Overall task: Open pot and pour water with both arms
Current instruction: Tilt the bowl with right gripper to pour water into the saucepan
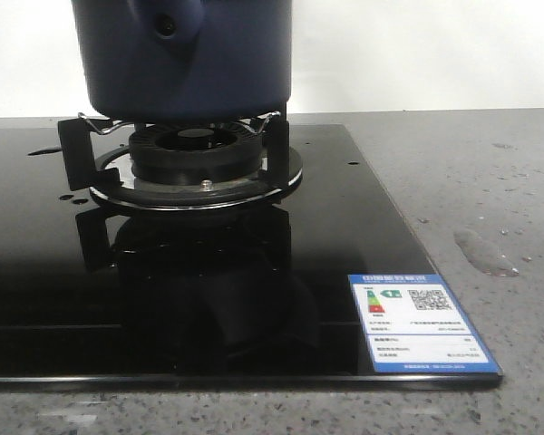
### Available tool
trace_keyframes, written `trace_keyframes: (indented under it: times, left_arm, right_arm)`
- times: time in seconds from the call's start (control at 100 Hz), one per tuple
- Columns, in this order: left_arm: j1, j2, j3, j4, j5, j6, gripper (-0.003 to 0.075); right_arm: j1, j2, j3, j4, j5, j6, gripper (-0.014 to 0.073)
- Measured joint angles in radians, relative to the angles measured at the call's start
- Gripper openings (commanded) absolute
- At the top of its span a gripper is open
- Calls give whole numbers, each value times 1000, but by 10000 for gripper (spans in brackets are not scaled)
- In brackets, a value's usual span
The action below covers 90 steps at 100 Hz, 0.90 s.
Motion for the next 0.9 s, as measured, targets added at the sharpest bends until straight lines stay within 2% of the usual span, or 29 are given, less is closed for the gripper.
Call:
trace_keyframes:
  times: [0.37, 0.9]
  left_arm:
    - [-39, 0, 0, 6, -37, 0, 278]
    - [-85, 0, 0, 19, -85, 0, 278]
  right_arm:
    - [84, 10, 0, -277, -42, 10, -41]
    - [152, 11, 0, -532, -132, 11, -41]
